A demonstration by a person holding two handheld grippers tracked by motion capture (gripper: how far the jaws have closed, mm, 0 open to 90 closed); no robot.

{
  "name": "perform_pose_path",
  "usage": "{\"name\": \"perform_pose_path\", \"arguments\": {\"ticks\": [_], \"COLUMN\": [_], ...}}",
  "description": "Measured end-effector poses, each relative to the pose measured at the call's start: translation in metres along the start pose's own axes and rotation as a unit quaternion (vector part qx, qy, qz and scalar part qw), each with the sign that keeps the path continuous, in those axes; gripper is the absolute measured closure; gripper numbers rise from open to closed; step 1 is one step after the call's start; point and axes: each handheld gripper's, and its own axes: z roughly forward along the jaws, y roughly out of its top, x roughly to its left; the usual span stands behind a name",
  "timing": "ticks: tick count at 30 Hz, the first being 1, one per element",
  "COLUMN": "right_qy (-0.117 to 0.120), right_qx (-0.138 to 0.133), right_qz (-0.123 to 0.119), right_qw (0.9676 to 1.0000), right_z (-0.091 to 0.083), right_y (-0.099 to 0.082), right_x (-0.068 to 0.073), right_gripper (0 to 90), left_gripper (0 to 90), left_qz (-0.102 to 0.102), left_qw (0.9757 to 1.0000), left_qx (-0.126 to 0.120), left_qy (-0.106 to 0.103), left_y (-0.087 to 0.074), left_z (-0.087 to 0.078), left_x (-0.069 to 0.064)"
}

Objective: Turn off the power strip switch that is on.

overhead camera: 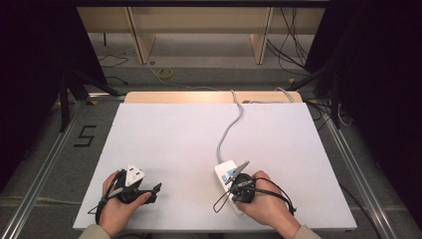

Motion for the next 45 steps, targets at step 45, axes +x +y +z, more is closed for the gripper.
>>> {"name": "perform_pose_path", "arguments": {"ticks": [45], "right_qy": [0.01], "right_qx": [-0.011], "right_qz": [-0.004], "right_qw": [0.9999], "right_z": [-0.0007], "right_y": [-0.0023], "right_x": [-0.0031], "right_gripper": [90.0], "left_gripper": [16.0], "left_qz": [-0.002], "left_qw": [1.0], "left_qx": [-0.001], "left_qy": [0.003], "left_y": [0.0], "left_z": [0.0003], "left_x": [0.001]}}
